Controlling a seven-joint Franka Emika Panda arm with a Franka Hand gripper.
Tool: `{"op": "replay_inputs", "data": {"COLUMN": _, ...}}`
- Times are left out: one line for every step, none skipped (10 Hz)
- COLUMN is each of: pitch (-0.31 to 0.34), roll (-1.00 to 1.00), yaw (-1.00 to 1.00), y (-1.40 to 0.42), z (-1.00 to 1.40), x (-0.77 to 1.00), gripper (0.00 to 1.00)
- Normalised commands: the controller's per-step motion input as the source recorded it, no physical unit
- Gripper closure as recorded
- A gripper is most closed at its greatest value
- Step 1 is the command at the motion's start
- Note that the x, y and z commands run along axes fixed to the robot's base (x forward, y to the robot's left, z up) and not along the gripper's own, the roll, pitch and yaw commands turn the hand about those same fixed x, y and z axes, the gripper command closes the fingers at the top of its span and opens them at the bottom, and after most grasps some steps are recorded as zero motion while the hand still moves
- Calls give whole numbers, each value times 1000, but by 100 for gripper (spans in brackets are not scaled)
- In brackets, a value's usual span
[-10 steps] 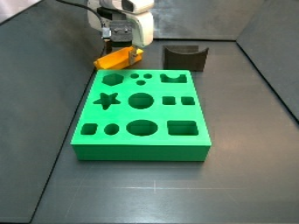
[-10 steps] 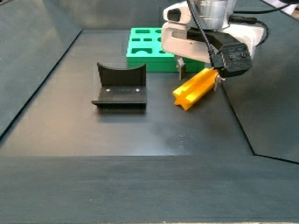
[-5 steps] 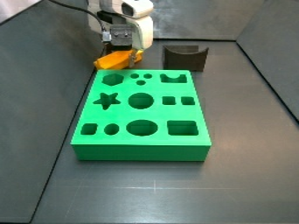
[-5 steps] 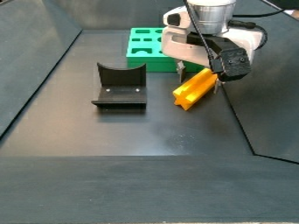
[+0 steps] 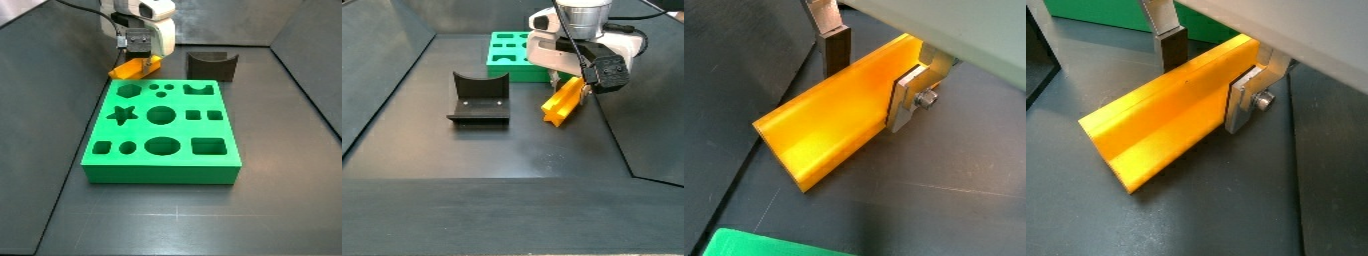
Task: Pick up the star object. Move up. Place the star object on the fixture. Regrasp the star object. Move to above the board. Insert the star object.
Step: Pick up the star object, then move up.
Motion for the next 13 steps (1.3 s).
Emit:
{"op": "replay_inputs", "data": {"pitch": 0, "roll": 0, "yaw": 0, "y": 0, "z": 0, "x": 0, "gripper": 100}}
{"op": "replay_inputs", "data": {"pitch": 0, "roll": 0, "yaw": 0, "y": 0, "z": 0, "x": 0, "gripper": 100}}
{"op": "replay_inputs", "data": {"pitch": 0, "roll": 0, "yaw": 0, "y": 0, "z": 0, "x": 0, "gripper": 100}}
{"op": "replay_inputs", "data": {"pitch": 0, "roll": 0, "yaw": 0, "y": 0, "z": 0, "x": 0, "gripper": 100}}
{"op": "replay_inputs", "data": {"pitch": 0, "roll": 0, "yaw": 0, "y": 0, "z": 0, "x": 0, "gripper": 100}}
{"op": "replay_inputs", "data": {"pitch": 0, "roll": 0, "yaw": 0, "y": 0, "z": 0, "x": 0, "gripper": 100}}
{"op": "replay_inputs", "data": {"pitch": 0, "roll": 0, "yaw": 0, "y": 0, "z": 0, "x": 0, "gripper": 100}}
{"op": "replay_inputs", "data": {"pitch": 0, "roll": 0, "yaw": 0, "y": 0, "z": 0, "x": 0, "gripper": 100}}
{"op": "replay_inputs", "data": {"pitch": 0, "roll": 0, "yaw": 0, "y": 0, "z": 0, "x": 0, "gripper": 100}}
{"op": "replay_inputs", "data": {"pitch": 0, "roll": 0, "yaw": 0, "y": 0, "z": 833, "x": 0, "gripper": 100}}
{"op": "replay_inputs", "data": {"pitch": 13, "roll": 10, "yaw": 27, "y": 67, "z": 778, "x": 46, "gripper": 100}}
{"op": "replay_inputs", "data": {"pitch": 40, "roll": 12, "yaw": 22, "y": 64, "z": 707, "x": 38, "gripper": 100}}
{"op": "replay_inputs", "data": {"pitch": 59, "roll": 22, "yaw": 2, "y": 31, "z": 496, "x": 12, "gripper": 100}}
